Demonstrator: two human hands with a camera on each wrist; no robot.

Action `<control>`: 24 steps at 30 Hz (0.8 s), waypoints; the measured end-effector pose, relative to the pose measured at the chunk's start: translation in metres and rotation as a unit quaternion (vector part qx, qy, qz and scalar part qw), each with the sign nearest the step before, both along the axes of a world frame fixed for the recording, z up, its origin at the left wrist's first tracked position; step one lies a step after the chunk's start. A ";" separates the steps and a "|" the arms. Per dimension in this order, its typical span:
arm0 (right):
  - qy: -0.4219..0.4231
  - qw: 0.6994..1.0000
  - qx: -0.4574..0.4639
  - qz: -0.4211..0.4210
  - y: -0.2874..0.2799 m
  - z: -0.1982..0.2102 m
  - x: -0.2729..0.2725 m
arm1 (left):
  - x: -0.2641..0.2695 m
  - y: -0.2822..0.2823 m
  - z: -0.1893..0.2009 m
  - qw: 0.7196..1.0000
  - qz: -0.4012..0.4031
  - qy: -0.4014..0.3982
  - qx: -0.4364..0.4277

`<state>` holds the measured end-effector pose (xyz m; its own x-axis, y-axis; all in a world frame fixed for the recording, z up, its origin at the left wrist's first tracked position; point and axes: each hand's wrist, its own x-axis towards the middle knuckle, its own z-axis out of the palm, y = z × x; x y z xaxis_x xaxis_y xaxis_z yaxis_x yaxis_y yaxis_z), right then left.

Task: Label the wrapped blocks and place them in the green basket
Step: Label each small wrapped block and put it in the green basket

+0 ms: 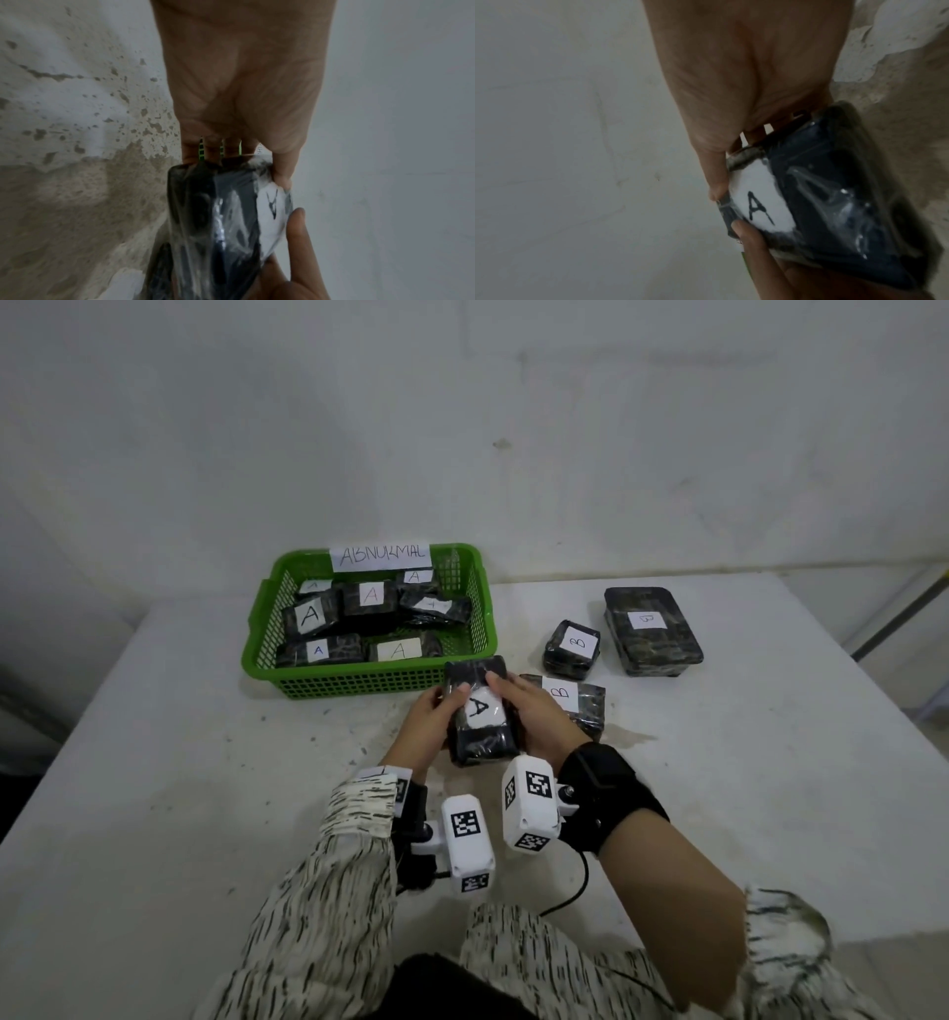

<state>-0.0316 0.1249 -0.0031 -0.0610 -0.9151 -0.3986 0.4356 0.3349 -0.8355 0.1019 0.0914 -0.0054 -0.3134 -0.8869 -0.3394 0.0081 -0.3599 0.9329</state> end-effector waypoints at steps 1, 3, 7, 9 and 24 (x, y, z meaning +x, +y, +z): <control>0.007 1.000 0.005 0.014 0.001 0.002 -0.001 | 0.001 0.000 0.000 1.000 0.004 -0.004 -0.003; 0.020 0.998 0.014 0.053 0.002 0.004 -0.003 | 0.003 -0.002 -0.001 1.000 0.015 -0.008 -0.003; 0.062 0.994 0.019 0.091 0.003 0.002 -0.005 | 0.006 -0.007 0.000 1.000 0.015 -0.011 0.004; 0.074 0.994 0.021 0.078 0.000 0.001 -0.005 | 0.005 -0.010 0.003 1.000 0.011 -0.009 0.003; 0.004 0.998 -0.059 -0.017 -0.032 0.032 -0.007 | 0.003 -0.040 0.049 0.997 -0.036 0.008 -0.070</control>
